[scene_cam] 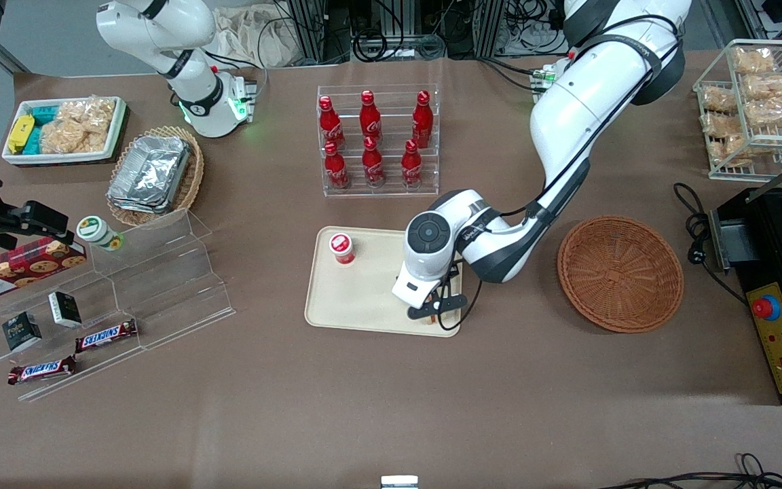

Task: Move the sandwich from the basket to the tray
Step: 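Lower the sandwich onto the tray and open the left gripper, then raise the open left gripper up away from the tray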

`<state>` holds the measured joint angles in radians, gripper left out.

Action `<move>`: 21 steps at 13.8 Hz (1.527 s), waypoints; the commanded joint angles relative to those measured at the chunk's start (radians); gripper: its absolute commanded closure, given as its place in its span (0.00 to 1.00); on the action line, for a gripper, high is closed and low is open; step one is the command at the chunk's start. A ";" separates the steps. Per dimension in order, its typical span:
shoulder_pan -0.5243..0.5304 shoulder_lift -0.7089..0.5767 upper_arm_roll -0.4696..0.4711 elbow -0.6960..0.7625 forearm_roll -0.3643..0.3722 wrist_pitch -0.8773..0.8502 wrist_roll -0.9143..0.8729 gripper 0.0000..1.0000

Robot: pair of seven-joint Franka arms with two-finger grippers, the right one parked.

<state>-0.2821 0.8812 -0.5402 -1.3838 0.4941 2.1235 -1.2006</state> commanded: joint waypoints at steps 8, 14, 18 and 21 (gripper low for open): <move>0.118 -0.396 -0.009 0.016 -0.116 -0.318 -0.120 0.00; 0.292 -0.570 -0.009 0.002 -0.264 -0.477 0.160 0.00; 0.481 -0.666 -0.009 -0.063 -0.342 -0.494 0.482 0.00; 0.485 -0.712 0.111 -0.080 -0.374 -0.531 0.711 0.00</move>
<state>0.2230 0.2402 -0.5146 -1.4081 0.1513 1.6085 -0.6053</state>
